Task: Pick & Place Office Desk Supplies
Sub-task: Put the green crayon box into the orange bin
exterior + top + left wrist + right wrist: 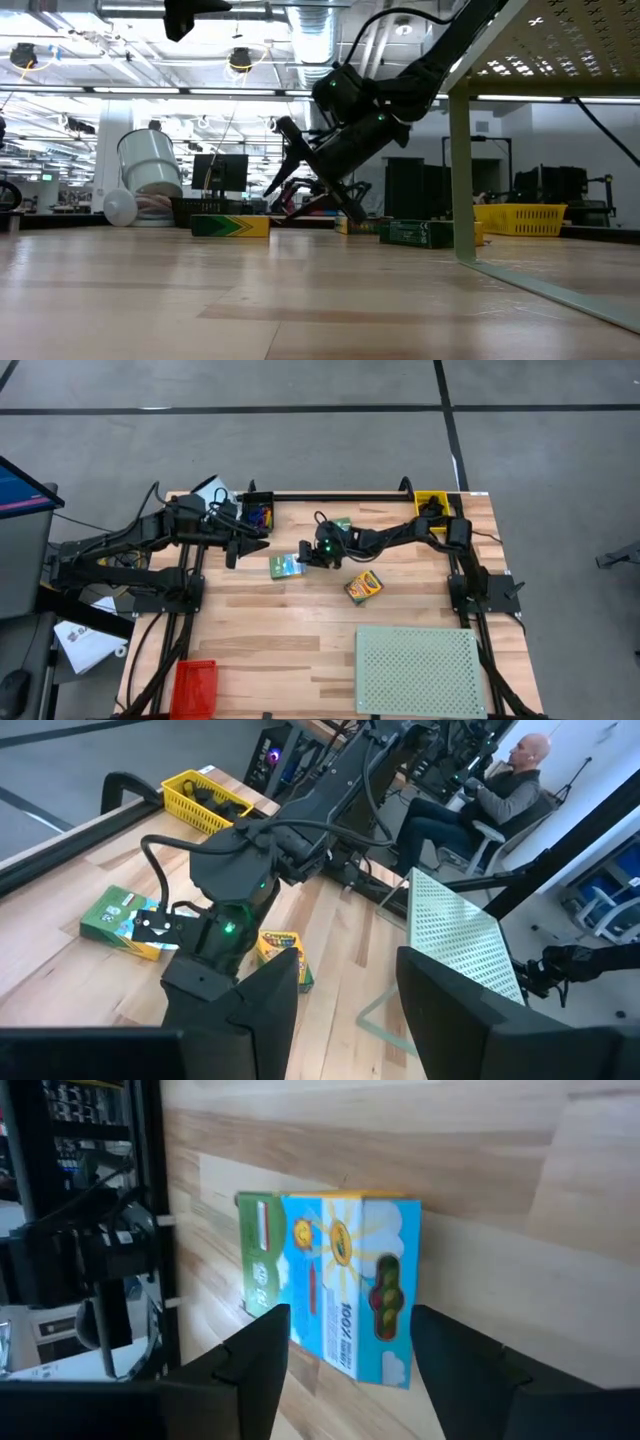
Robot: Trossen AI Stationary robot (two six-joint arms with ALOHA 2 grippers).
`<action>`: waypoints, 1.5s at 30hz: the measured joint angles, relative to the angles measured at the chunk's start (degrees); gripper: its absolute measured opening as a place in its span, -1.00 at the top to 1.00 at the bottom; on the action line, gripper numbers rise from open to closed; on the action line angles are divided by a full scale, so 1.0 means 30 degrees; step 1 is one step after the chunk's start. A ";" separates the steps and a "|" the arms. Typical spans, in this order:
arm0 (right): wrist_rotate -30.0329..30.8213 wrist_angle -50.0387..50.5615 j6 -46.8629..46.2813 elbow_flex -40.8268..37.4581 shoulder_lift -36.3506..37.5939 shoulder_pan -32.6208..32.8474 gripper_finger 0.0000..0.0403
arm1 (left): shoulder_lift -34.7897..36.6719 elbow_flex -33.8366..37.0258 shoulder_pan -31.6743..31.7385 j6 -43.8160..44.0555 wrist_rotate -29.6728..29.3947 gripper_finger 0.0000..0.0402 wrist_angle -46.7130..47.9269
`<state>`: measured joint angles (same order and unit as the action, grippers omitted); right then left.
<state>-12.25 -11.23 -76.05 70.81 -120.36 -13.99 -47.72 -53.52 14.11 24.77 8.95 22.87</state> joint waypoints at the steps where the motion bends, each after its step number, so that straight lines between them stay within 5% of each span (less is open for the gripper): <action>1: 0.0005 0.0135 0.0005 0.0000 0.0000 0.0032 0.00 | 0.0000 0.0000 0.0000 0.0061 0.0000 0.18 0.0000; 11: 0.1122 0.0866 0.0481 -0.0015 -0.0034 0.0259 0.08 | 0.0000 0.0000 -0.0004 0.0805 0.0248 0.18 -0.0117; 23: 0.0396 -0.2571 -0.0814 0.0270 -0.1501 0.0477 0.08 | 0.0007 0.0000 0.0000 0.1189 0.0382 0.18 -0.0502; 45: 0.0532 -0.3139 0.0040 0.0233 -0.1508 0.0244 0.43 | 0.0000 0.0000 -0.0007 0.1762 0.0435 0.18 -0.1117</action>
<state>-10.66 -20.65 -75.93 71.50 -124.88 -13.26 -47.72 -53.52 14.09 30.06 10.25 19.52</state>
